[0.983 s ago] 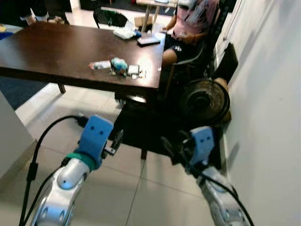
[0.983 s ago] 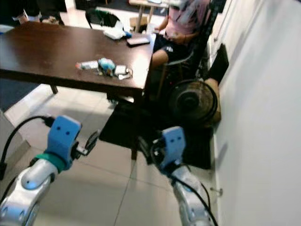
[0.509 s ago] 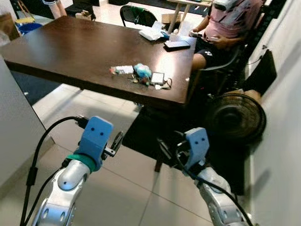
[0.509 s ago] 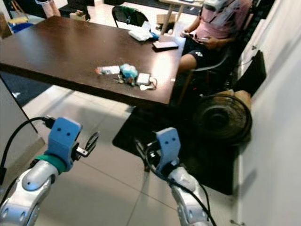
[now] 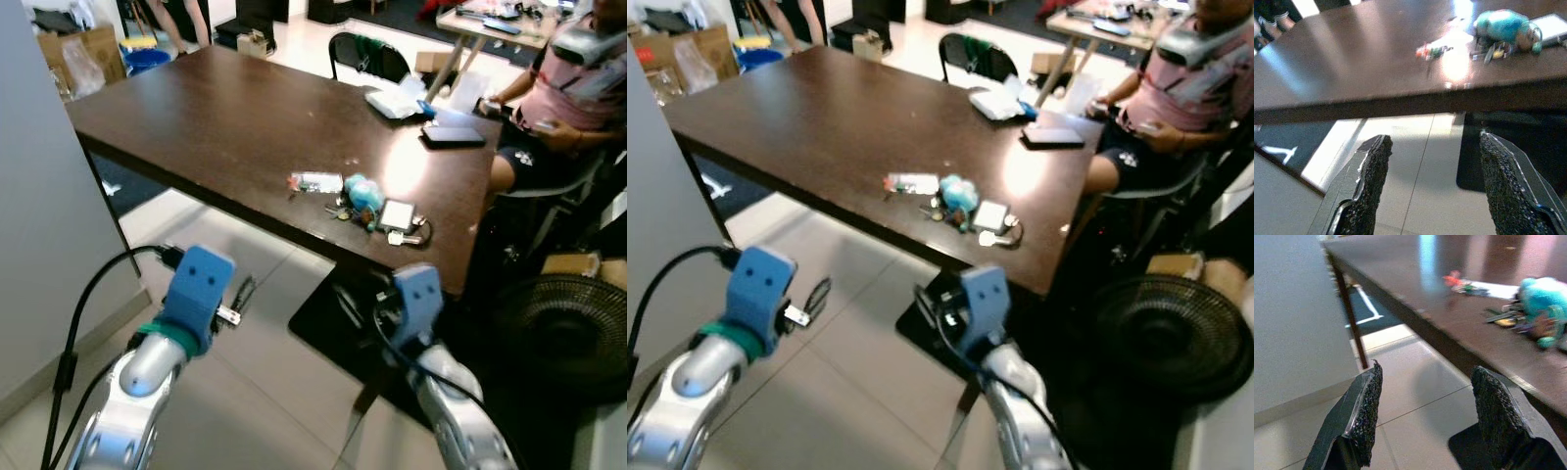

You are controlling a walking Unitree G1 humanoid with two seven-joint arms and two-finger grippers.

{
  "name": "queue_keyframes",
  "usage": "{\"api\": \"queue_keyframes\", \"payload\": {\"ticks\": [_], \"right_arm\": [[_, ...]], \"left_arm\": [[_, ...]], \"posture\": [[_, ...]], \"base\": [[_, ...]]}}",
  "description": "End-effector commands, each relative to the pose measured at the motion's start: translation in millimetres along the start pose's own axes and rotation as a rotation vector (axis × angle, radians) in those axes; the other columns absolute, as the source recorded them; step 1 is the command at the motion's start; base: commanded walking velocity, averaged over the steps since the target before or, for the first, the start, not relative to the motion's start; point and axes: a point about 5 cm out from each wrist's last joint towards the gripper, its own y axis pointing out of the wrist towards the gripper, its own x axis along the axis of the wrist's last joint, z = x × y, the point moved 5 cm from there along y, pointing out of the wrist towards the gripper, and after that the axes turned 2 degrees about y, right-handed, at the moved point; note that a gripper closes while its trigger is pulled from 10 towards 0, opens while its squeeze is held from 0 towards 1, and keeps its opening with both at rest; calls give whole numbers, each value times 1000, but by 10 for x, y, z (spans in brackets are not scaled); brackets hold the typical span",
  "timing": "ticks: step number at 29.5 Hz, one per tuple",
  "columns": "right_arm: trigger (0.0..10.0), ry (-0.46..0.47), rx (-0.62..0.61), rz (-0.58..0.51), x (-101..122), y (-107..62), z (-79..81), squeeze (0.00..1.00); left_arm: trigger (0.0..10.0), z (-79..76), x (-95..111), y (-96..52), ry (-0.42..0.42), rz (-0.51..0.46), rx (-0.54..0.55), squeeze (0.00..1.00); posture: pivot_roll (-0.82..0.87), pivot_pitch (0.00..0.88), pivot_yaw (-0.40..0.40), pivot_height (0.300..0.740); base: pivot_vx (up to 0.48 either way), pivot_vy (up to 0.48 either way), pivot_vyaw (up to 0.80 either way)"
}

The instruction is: Hang keys on a hook

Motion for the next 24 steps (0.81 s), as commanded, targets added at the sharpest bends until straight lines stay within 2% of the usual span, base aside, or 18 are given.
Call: {"api": "queue_keyframes", "payload": {"ticks": [1,6,11,13,14,15,18,24], "right_arm": [[10000,18,-26,28,-79,-46,-64,0],[10000,19,-27,27,-80,-44,-67,0],[10000,11,-38,28,-72,-41,-95,0],[10000,-15,-82,-8,61,-2,-242,0],[10000,-33,-106,-41,199,33,-358,0],[10000,-35,-108,-45,221,39,-373,0],[10000,-40,-119,-34,205,24,-441,0],[10000,-39,-124,-29,179,15,-444,0]], "left_arm": [[10000,-71,-15,-4,-3,5,-22,0],[10000,-73,-4,-2,-3,0,-22,0],[10000,-30,102,17,-28,-30,-5,0],[10000,-9,292,41,-45,-91,-22,0],[10000,-88,532,19,-52,-174,-118,0],[10000,-113,577,9,-52,-190,-144,0],[10000,-324,712,-89,-21,-229,-325,0],[10000,-380,677,-107,-14,-210,-361,0]], "posture": [[44,89,65,740],[44,90,66,740],[45,93,66,740],[43,93,65,740],[42,92,63,740],[42,92,63,740],[40,89,64,740],[40,89,64,740]], "base": [[480,0,0],[480,0,0],[480,0,0],[480,0,-494],[480,0,-644],[480,0,-644],[432,0,-800],[330,0,-800]]}}
